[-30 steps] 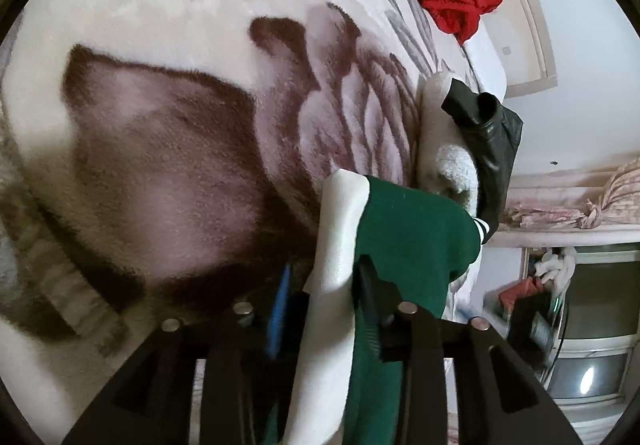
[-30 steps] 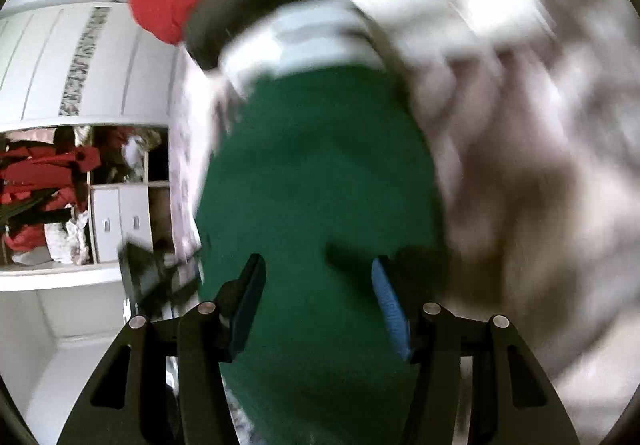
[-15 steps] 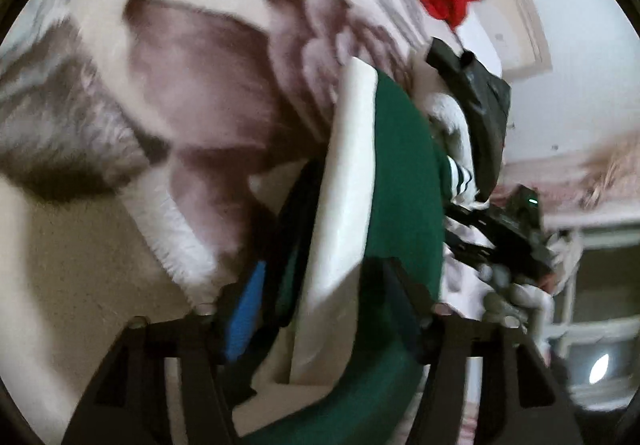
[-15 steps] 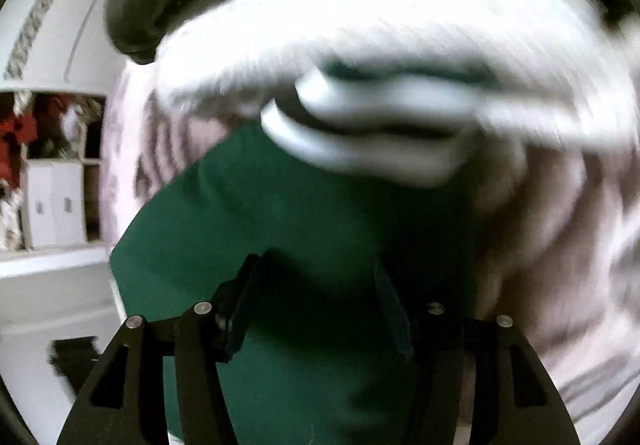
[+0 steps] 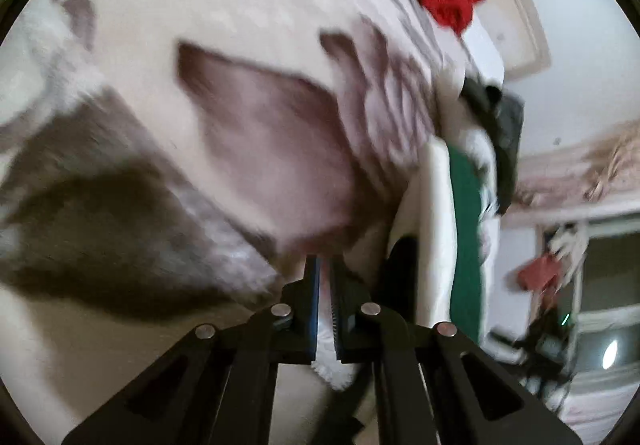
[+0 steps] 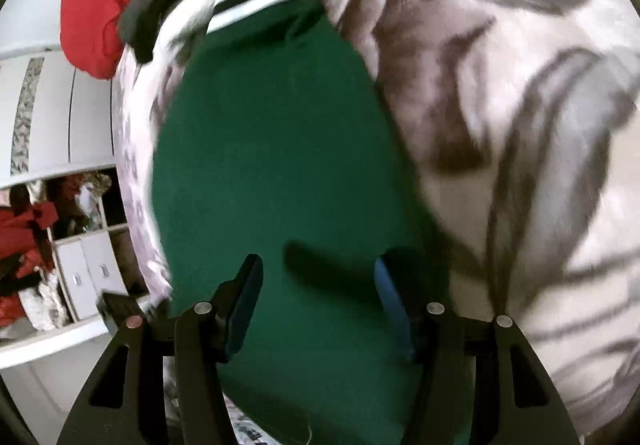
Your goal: Fold large clothes
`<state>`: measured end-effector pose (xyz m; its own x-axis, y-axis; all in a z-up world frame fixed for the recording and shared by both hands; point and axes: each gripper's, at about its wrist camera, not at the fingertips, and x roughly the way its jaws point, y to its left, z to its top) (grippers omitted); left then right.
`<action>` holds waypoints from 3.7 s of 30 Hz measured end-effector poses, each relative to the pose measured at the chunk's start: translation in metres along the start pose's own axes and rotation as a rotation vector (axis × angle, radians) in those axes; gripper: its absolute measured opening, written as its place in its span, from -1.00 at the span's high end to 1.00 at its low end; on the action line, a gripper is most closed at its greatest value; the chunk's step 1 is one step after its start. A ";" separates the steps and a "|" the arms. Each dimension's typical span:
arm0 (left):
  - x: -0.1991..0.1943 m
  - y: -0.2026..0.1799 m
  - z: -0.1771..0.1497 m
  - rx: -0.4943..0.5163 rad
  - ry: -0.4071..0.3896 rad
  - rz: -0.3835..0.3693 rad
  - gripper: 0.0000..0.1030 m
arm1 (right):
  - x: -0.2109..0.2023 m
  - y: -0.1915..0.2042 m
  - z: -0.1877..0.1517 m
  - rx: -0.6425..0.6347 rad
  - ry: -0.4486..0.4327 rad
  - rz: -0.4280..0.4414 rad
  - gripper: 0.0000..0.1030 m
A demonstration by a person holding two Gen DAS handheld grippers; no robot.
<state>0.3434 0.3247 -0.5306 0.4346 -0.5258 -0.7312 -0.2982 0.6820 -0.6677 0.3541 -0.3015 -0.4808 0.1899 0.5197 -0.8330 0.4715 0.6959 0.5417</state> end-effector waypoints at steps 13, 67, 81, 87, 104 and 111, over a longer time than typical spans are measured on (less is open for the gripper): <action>0.044 -0.090 -0.081 0.345 0.172 0.100 0.06 | 0.102 0.064 -0.071 -0.255 0.050 -0.352 -0.17; -0.036 0.040 -0.353 -0.062 0.192 -0.086 -0.44 | 0.107 -0.208 -0.354 0.018 0.423 0.373 -0.47; -0.096 -0.022 -0.347 -0.127 0.086 -0.231 0.55 | 0.013 -0.168 -0.364 -0.004 0.343 0.482 0.41; -0.125 -0.075 -0.292 -0.070 -0.025 -0.355 0.56 | -0.078 -0.131 -0.326 -0.024 0.276 0.539 0.43; -0.001 -0.131 -0.005 0.089 -0.114 -0.330 0.55 | -0.067 0.078 0.010 -0.048 0.008 0.456 0.44; 0.084 -0.088 0.061 -0.033 0.001 -0.251 0.53 | 0.035 0.069 0.112 0.031 0.032 0.322 0.44</action>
<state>0.4578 0.2514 -0.5247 0.4972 -0.6771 -0.5425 -0.2090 0.5134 -0.8323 0.4899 -0.2906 -0.4849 0.3062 0.7263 -0.6154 0.4178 0.4783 0.7724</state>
